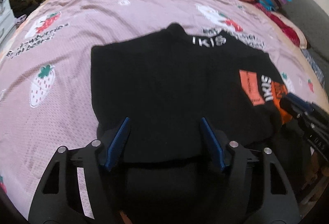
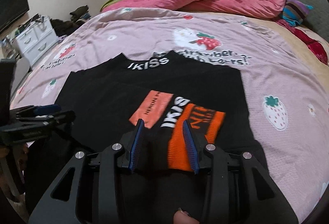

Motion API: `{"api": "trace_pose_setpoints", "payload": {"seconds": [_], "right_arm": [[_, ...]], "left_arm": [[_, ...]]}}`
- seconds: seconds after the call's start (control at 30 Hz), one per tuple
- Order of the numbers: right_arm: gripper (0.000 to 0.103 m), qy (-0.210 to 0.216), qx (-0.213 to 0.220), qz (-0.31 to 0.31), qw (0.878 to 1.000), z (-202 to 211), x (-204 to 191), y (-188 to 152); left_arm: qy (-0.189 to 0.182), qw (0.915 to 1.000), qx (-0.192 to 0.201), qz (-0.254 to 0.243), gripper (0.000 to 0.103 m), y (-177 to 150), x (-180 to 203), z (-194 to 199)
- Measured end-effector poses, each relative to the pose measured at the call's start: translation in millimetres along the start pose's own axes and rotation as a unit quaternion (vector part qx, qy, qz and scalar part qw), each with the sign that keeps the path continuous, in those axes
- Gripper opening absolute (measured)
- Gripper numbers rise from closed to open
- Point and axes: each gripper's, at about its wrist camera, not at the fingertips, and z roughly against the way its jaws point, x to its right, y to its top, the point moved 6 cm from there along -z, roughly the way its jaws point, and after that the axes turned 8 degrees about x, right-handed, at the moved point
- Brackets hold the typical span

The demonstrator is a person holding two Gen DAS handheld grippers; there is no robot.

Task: Fold small clothes
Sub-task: 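Lay the cuff flat on the sweater and open the right tool, then move both open tools back along the sweater toward its hem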

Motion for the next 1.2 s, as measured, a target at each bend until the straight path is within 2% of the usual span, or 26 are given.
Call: {"api": "trace_pose_setpoints", "payload": {"seconds": [0.23,0.33,0.43,0.7,0.77,0.83,1.2], "right_arm": [[0.038,-0.004,-0.018,0.003,1.0,-14.8,-0.9,-6.6],[0.048,-0.019,-0.038,-0.007,0.999,-24.3,10.0,-13.3],[0.05,-0.027,-0.057,-0.006,0.998,-35.1,19.8,-22.5],[0.051,-0.026,-0.046,-0.023,0.998,-28.2,22.7,-20.8],[0.059,-0.025,-0.04,-0.026,0.999,-22.0,21.3,-20.0],[0.062,-0.026,-0.036,-0.027,0.999,-17.7,20.1,-19.7],[0.076,-0.022,-0.018,-0.034,0.999,0.3,16.2,-15.8]], "left_arm": [[-0.012,0.9999,-0.003,-0.002,0.062,-8.0,-3.8,-0.4],[-0.011,0.9999,-0.002,-0.006,0.062,-9.5,-2.8,0.7],[-0.012,0.9999,-0.002,-0.008,0.062,-10.3,-1.5,1.7],[-0.008,0.9998,-0.003,-0.016,0.062,-12.2,0.6,2.3],[-0.006,0.9998,-0.002,-0.019,0.062,-12.9,0.8,3.2],[-0.005,0.9998,-0.002,-0.021,0.063,-14.0,1.1,4.2],[-0.002,0.9996,-0.003,-0.027,0.064,-17.8,2.8,9.5]]}}
